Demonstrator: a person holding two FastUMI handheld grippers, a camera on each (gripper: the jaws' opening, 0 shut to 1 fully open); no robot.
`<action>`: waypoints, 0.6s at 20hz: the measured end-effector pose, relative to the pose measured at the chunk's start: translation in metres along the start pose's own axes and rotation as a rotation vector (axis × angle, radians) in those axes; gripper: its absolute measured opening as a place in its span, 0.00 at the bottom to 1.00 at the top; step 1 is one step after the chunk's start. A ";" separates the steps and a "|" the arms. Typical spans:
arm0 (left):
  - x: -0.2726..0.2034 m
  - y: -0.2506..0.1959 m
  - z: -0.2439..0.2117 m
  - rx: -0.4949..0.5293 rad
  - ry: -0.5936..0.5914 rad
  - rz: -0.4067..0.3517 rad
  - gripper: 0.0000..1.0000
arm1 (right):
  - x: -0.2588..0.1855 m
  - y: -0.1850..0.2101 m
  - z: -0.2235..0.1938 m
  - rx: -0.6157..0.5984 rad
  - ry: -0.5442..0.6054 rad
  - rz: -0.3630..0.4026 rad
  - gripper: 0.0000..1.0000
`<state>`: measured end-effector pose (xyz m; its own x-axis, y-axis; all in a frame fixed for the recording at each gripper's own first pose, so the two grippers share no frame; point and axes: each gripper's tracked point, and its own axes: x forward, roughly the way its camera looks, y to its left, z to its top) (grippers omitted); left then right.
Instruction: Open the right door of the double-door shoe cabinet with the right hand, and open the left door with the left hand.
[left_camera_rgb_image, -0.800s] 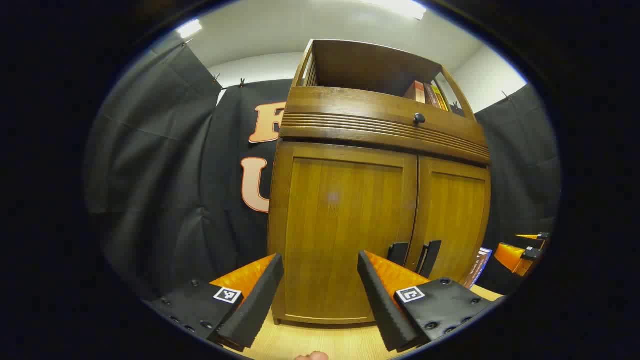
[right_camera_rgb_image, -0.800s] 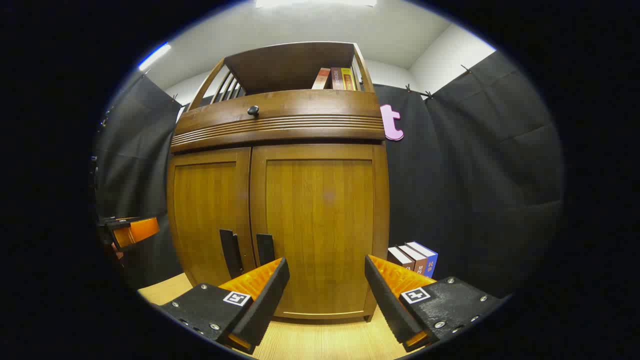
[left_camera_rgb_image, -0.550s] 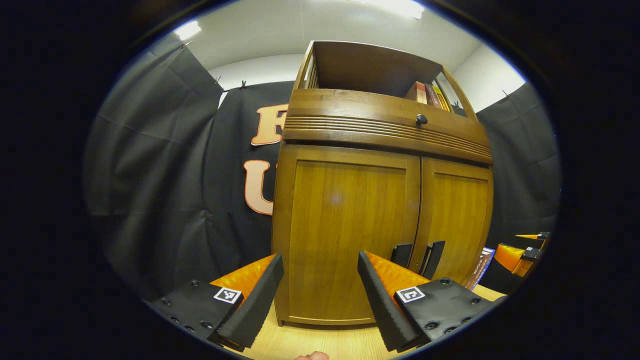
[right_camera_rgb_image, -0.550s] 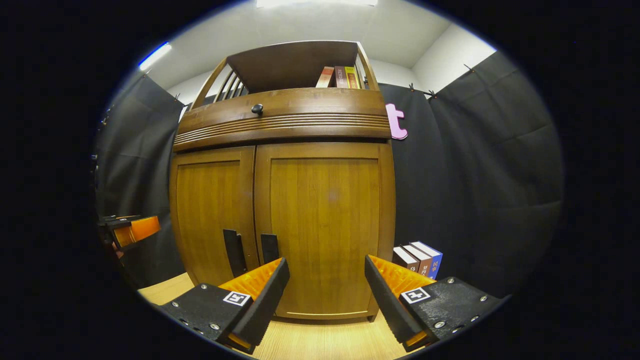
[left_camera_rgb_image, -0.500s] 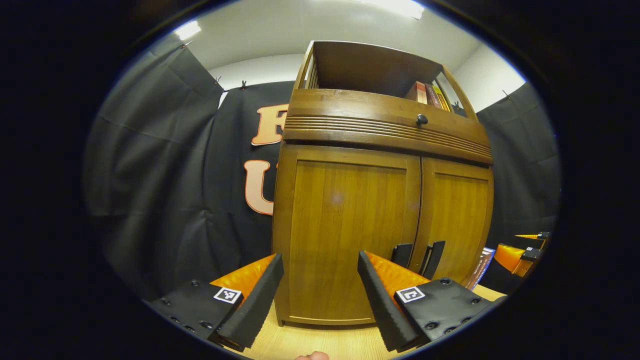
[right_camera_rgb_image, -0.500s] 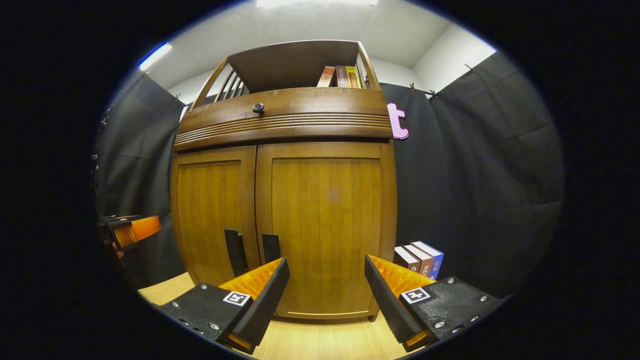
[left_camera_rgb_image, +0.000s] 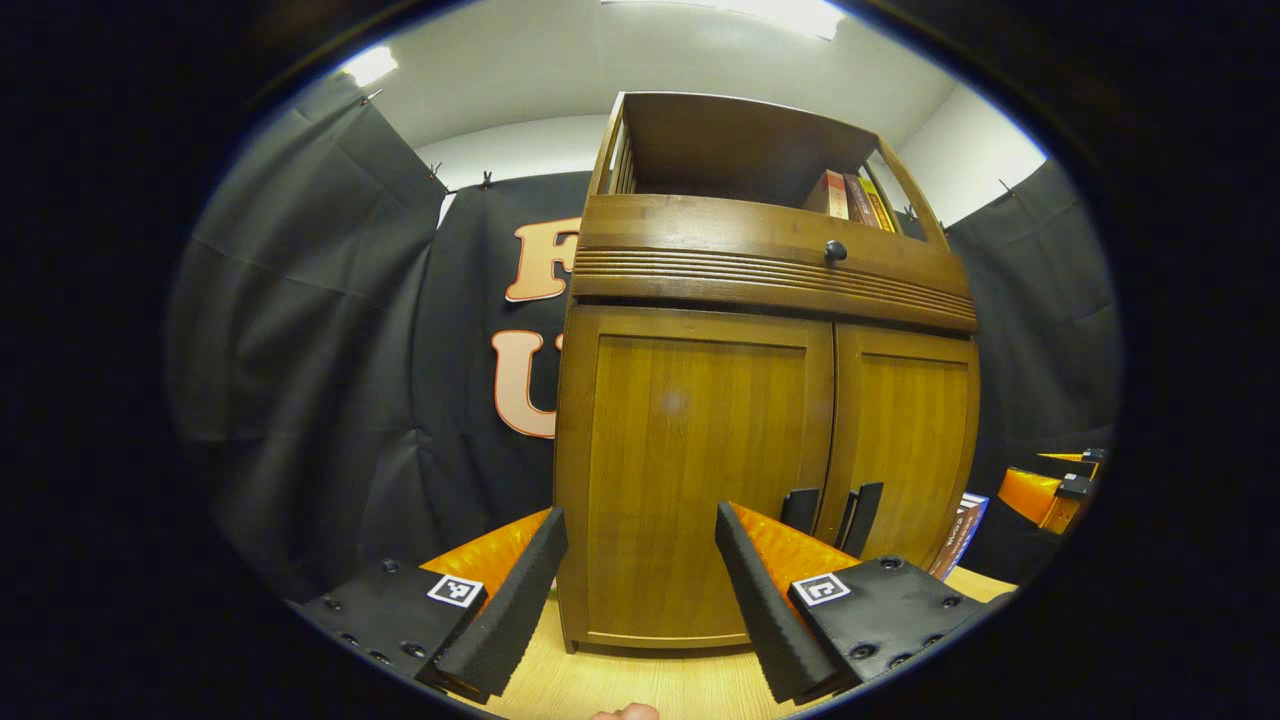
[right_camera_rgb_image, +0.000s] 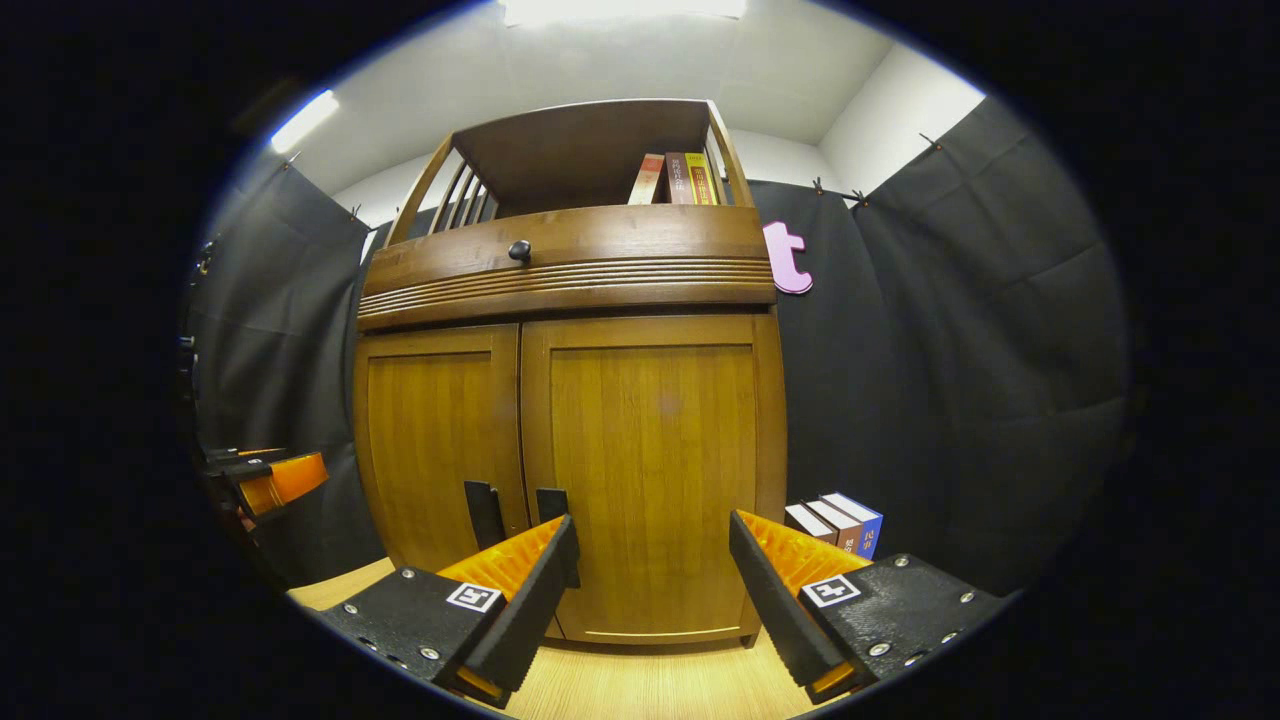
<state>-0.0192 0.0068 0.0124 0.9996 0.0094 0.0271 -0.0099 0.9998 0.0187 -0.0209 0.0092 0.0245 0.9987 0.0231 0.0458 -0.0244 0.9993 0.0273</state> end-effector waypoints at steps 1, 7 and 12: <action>-0.002 -0.001 0.000 0.003 0.000 -0.005 0.96 | -0.002 0.000 0.000 0.000 -0.002 0.000 0.94; -0.013 -0.004 -0.002 0.017 0.006 -0.016 0.94 | -0.015 -0.009 0.009 0.000 -0.014 -0.023 0.94; -0.025 -0.002 0.003 0.013 -0.001 -0.016 0.98 | -0.021 -0.013 0.012 -0.046 -0.020 -0.011 0.94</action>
<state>-0.0444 0.0048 0.0142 0.9996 -0.0065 0.0277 0.0056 0.9995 0.0321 -0.0417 -0.0049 0.0357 0.9977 0.0121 0.0660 -0.0109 0.9998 -0.0176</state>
